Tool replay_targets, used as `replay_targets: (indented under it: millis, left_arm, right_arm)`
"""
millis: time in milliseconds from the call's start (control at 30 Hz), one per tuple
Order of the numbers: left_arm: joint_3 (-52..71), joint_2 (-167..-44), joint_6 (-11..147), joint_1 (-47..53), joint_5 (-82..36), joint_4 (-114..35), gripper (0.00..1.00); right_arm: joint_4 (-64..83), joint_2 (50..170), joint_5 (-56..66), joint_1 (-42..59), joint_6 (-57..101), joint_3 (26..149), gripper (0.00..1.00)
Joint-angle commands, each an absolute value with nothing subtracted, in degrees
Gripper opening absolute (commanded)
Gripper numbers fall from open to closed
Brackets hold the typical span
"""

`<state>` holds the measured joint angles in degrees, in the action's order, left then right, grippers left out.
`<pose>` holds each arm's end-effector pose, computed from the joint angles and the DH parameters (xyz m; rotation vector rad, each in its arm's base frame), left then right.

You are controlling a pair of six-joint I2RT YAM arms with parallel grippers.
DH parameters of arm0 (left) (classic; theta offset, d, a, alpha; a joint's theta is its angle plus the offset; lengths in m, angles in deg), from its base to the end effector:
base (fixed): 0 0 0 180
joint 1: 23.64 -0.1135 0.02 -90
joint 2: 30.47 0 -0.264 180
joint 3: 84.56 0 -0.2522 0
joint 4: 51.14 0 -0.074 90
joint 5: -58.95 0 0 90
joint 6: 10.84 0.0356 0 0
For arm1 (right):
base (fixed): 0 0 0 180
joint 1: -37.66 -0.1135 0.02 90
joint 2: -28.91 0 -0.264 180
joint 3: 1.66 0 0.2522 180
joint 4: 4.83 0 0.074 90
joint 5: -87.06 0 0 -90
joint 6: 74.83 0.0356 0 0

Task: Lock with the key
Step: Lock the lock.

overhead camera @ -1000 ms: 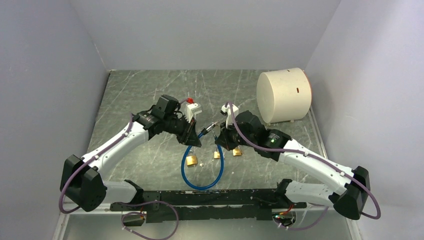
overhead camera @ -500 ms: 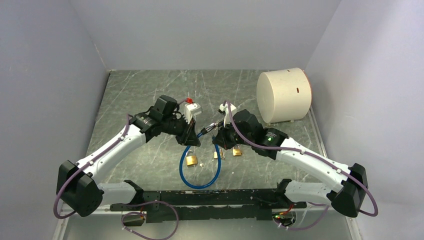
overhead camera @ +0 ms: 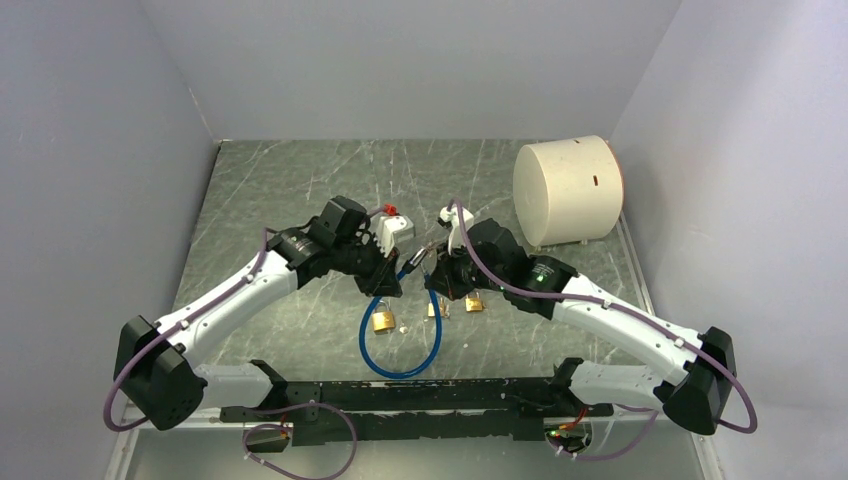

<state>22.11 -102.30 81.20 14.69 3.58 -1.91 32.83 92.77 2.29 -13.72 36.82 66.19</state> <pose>0.1908 -0.1767 0.2945 1.1162 2.1853 -1.0150 0.1512 0.1945 0.3074 -0.6376 2.1853 0.8085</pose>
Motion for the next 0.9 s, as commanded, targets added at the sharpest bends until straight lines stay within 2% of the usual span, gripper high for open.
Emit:
replay_targets:
  millis: [0,167,433,867]
  left_arm:
    - [19.76,-103.21,84.46,16.07,2.83,0.61,0.03]
    - [19.24,-102.44,84.97,16.09,1.27,0.42,0.02]
    - [19.45,-100.67,85.80,16.09,-0.71,0.56,0.02]
    - [19.06,-99.36,86.81,16.16,-1.12,2.45,0.03]
  right_arm:
    - [24.11,90.43,4.45,-14.02,37.16,71.49,0.00]
    - [27.37,92.47,6.19,-14.02,34.22,74.24,0.00]
    - [32.20,93.69,1.94,-14.02,32.53,76.91,0.00]
    - [31.43,93.86,-0.53,-14.02,34.64,77.03,0.00]
